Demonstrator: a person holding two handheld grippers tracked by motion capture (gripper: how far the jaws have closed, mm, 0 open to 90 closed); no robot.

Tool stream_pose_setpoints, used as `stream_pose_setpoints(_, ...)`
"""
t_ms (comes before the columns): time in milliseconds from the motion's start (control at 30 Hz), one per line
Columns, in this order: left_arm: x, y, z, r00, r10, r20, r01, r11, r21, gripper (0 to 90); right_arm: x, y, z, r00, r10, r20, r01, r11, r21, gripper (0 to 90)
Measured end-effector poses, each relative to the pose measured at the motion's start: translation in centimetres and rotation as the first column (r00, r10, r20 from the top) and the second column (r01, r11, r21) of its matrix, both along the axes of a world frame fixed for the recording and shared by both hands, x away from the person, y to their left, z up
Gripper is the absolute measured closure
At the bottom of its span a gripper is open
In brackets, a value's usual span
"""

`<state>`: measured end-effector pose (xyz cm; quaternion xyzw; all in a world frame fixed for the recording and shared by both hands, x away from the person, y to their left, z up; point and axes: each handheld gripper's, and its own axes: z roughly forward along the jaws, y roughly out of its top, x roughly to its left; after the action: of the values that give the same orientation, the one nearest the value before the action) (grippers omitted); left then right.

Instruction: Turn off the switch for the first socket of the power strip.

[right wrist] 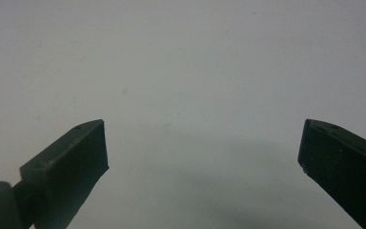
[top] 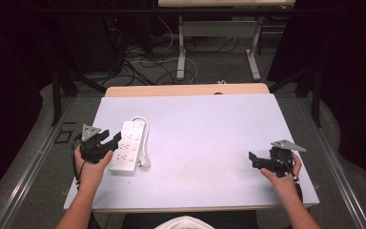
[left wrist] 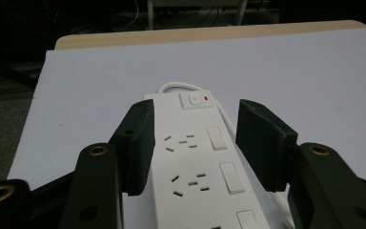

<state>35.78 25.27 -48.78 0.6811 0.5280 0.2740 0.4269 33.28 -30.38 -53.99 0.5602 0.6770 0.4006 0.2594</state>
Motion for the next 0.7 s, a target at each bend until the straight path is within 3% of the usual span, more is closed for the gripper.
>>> stream_pose_setpoints(167,0.3,-0.4,0.2,0.9999,0.003,-0.012,-0.003,1.0000,0.003,49.3,0.0,0.0,0.0,1.0000,0.002,-0.003,-0.002,1.0000,0.003,2.5)
stream_pose_setpoints(700,1.5,-1.8,1.5,0.9992,-0.006,-0.039,0.003,0.9980,-0.063,50.1,0.1,0.1,-0.1,0.9999,0.004,-0.010,-0.004,0.9999,0.013,2.9)
